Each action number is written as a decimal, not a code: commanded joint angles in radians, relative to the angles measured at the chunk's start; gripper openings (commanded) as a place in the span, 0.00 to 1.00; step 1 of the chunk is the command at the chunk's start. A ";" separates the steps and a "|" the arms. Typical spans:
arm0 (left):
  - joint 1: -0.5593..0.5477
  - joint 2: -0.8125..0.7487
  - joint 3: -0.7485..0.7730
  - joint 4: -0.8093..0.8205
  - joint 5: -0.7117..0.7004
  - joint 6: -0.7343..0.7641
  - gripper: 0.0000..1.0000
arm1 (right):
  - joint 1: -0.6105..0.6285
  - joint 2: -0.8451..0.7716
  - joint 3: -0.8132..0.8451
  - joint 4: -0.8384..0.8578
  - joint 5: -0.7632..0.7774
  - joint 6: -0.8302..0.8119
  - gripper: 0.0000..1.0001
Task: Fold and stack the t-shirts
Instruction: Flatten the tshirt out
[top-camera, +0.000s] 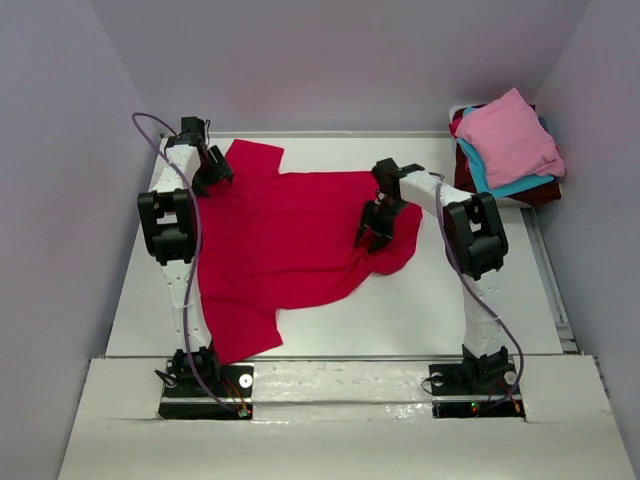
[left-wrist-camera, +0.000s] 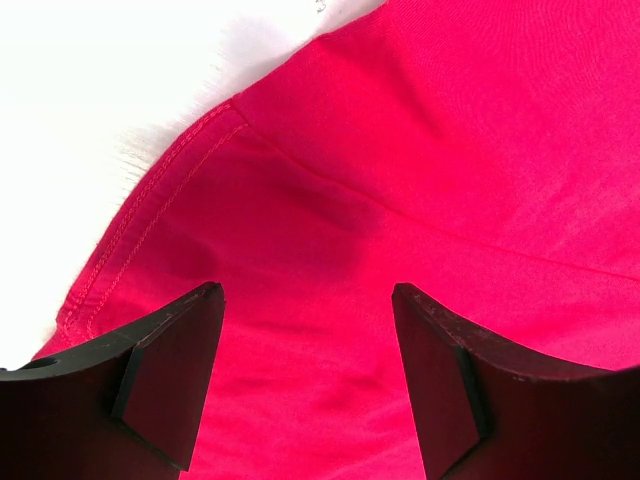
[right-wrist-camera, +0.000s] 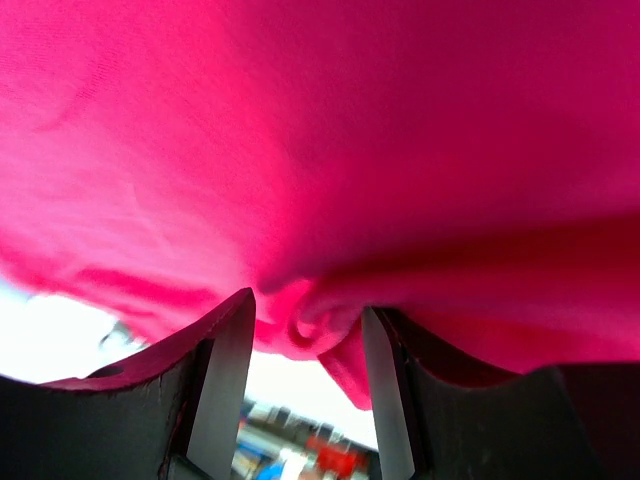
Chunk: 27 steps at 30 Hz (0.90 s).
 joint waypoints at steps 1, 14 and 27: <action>0.010 -0.005 0.032 0.001 0.017 0.013 0.80 | 0.011 -0.163 -0.106 0.002 0.122 -0.011 0.53; 0.010 0.011 0.046 -0.002 0.020 0.010 0.79 | 0.011 -0.603 -0.508 -0.014 0.127 0.031 0.55; 0.010 0.002 0.037 0.002 0.020 0.008 0.79 | 0.051 -0.564 -0.518 -0.023 0.282 0.005 0.52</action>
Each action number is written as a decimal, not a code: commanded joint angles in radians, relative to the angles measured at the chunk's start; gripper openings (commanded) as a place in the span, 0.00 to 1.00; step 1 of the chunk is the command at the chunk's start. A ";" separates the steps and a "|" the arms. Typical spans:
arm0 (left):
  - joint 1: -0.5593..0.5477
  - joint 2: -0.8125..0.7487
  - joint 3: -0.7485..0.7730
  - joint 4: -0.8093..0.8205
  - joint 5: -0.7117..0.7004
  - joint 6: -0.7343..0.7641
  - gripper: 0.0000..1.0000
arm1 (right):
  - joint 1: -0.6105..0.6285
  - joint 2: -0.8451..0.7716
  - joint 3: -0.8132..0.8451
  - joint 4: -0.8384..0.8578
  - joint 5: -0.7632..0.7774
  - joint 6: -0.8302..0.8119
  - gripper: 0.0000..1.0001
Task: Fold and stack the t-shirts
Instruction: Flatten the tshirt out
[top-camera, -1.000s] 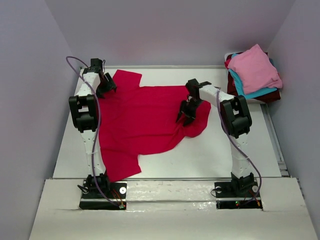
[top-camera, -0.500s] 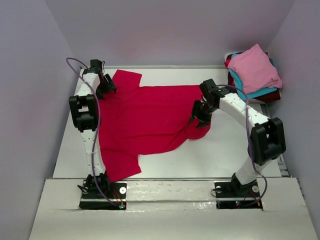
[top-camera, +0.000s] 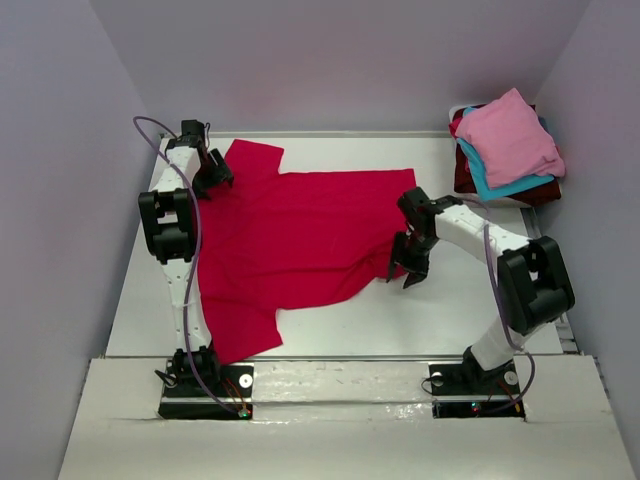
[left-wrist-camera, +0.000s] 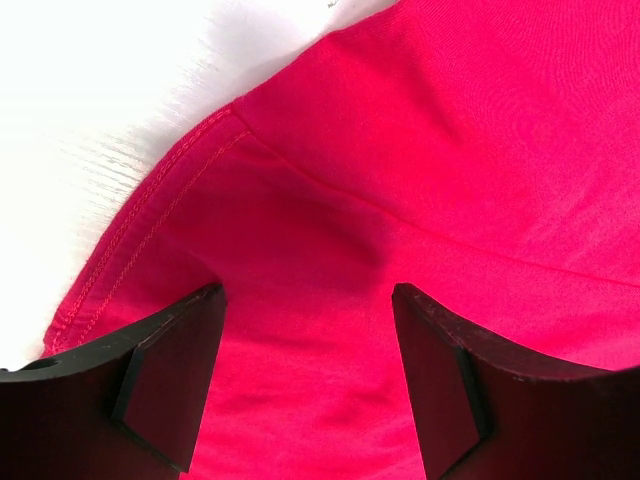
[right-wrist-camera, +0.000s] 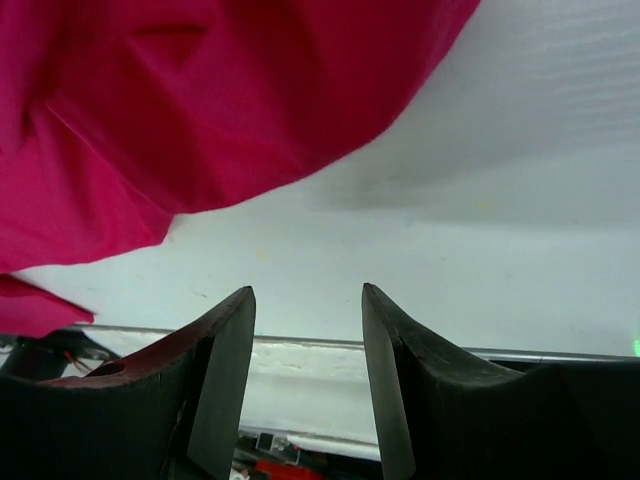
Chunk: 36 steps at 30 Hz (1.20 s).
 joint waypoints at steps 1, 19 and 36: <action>0.005 -0.025 0.030 0.001 0.002 0.008 0.79 | 0.031 0.037 0.106 -0.034 0.152 -0.027 0.52; 0.005 -0.034 -0.003 0.030 0.012 -0.009 0.79 | 0.313 0.288 0.499 -0.350 0.559 0.026 0.52; 0.005 -0.036 0.003 0.030 0.018 -0.003 0.79 | 0.405 0.413 0.557 -0.352 0.669 0.076 0.51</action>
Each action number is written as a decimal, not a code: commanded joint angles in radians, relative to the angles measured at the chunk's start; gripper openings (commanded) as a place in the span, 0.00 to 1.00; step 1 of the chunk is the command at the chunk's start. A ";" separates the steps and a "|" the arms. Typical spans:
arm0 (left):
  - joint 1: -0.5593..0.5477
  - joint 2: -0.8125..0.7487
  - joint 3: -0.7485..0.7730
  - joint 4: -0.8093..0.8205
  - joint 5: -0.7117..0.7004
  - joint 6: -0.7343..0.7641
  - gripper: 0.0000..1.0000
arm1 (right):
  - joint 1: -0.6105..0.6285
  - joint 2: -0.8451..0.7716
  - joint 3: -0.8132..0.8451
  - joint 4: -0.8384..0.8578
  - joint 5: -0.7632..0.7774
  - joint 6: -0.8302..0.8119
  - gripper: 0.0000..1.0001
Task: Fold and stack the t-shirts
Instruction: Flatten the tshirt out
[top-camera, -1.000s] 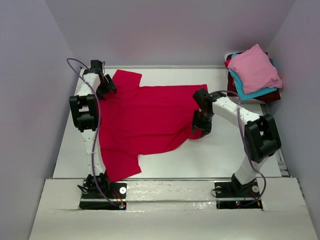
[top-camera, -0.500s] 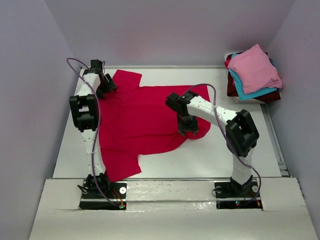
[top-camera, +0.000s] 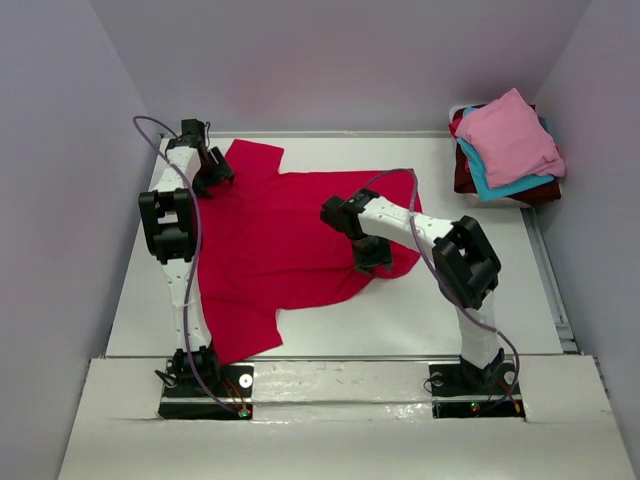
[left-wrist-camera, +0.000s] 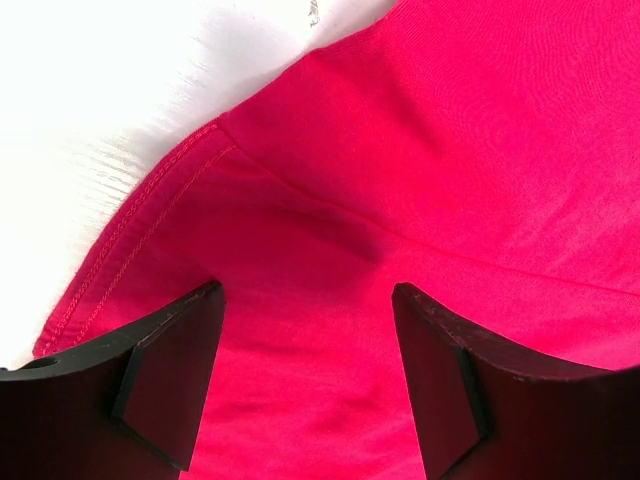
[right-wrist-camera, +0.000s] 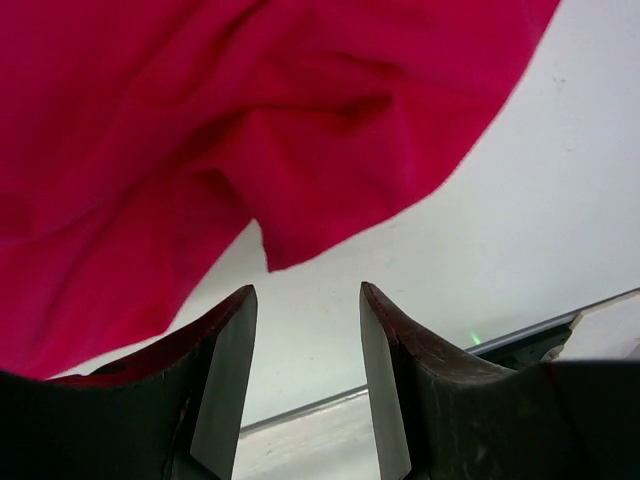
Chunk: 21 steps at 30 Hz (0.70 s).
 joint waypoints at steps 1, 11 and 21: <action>0.005 -0.039 -0.003 0.006 0.009 0.008 0.79 | 0.038 0.053 0.069 -0.021 0.067 0.029 0.51; 0.005 -0.037 0.001 0.012 0.015 0.006 0.79 | 0.047 0.062 0.049 -0.030 0.099 0.052 0.51; 0.005 -0.033 0.010 0.009 0.020 0.008 0.79 | 0.047 0.081 0.038 -0.041 0.149 0.084 0.45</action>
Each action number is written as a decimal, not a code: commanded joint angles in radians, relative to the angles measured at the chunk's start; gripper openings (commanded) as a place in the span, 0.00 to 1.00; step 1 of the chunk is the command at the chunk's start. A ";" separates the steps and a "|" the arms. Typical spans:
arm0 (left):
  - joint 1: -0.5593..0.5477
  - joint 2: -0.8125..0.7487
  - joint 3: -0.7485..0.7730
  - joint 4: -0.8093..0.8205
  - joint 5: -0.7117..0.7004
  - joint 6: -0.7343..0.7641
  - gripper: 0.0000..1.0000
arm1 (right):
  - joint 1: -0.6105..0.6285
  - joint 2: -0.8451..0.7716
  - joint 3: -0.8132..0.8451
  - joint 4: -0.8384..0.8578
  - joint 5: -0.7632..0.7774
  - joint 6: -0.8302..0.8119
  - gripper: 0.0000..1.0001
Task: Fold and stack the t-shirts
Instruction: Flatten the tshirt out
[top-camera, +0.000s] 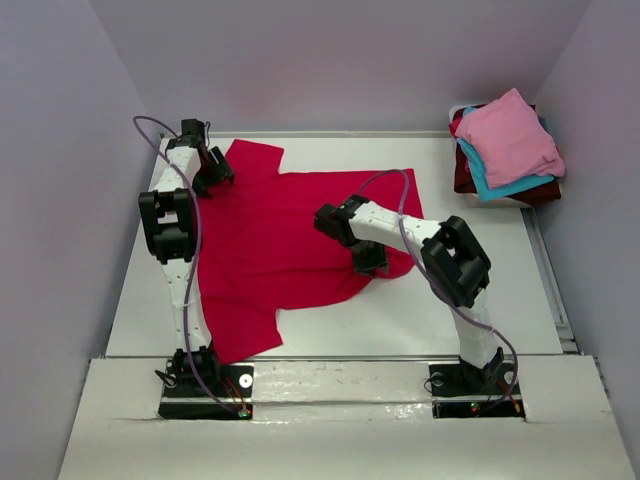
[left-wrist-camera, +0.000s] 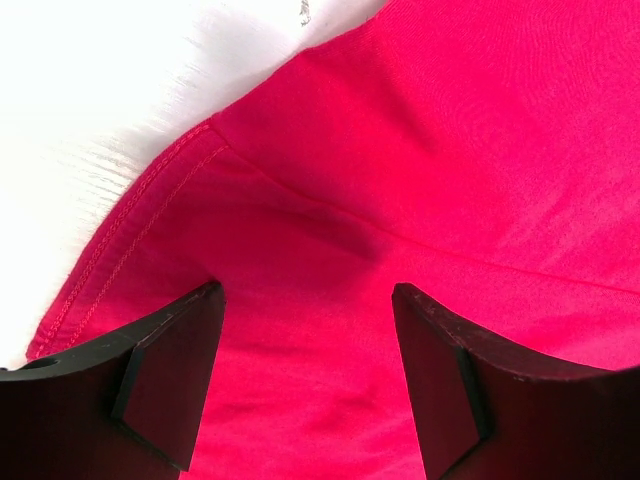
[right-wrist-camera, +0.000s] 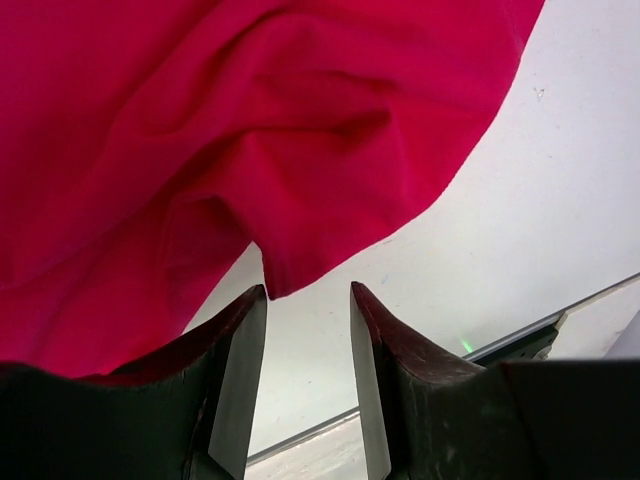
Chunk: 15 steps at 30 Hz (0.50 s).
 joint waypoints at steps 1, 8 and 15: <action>0.005 -0.033 0.015 0.003 0.009 0.009 0.79 | 0.003 0.002 0.008 -0.028 0.062 0.045 0.43; 0.005 -0.031 0.021 0.001 0.013 0.010 0.80 | 0.003 0.010 0.002 -0.022 0.073 0.051 0.40; 0.005 -0.031 0.020 0.000 0.014 0.013 0.80 | 0.003 -0.006 -0.029 -0.021 0.070 0.056 0.21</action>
